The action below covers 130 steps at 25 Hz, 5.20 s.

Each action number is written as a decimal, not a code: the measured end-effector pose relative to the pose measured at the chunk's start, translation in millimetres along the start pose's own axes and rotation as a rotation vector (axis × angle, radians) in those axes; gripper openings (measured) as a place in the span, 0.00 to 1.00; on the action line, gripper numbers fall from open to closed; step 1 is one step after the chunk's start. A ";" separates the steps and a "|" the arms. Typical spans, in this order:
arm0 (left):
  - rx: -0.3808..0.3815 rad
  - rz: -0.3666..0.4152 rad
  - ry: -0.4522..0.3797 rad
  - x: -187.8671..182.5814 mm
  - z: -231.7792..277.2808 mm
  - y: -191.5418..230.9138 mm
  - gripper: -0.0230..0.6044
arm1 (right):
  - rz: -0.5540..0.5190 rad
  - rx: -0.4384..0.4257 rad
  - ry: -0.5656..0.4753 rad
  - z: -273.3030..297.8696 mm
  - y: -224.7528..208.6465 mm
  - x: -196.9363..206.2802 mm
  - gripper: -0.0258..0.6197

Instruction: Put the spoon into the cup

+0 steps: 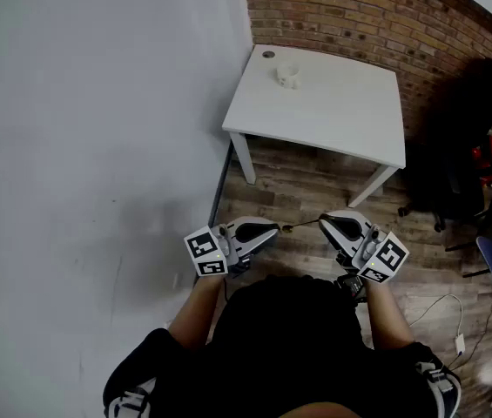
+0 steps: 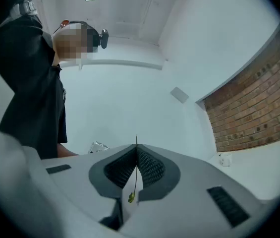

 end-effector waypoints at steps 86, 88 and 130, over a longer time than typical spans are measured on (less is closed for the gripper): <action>0.046 -0.191 0.053 -110.5 203.3 487.6 0.06 | 0.087 0.145 0.000 119.9 -532.1 -10.5 0.05; 0.056 -0.195 0.057 -112.6 195.7 505.8 0.06 | 0.076 0.165 0.003 136.0 -542.6 -11.0 0.05; -0.123 -0.346 0.113 -41.6 173.7 605.6 0.06 | 0.251 0.377 0.082 175.8 -709.5 142.8 0.05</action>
Point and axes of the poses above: the fingertips, and each gripper's own axes: z forward along the fingers, y to its left, x out of its underside, the point moved 6 cm from there along -z, backward along the fingers, and after that the axes turned 7 degrees about -x, right-handed, at the moved point
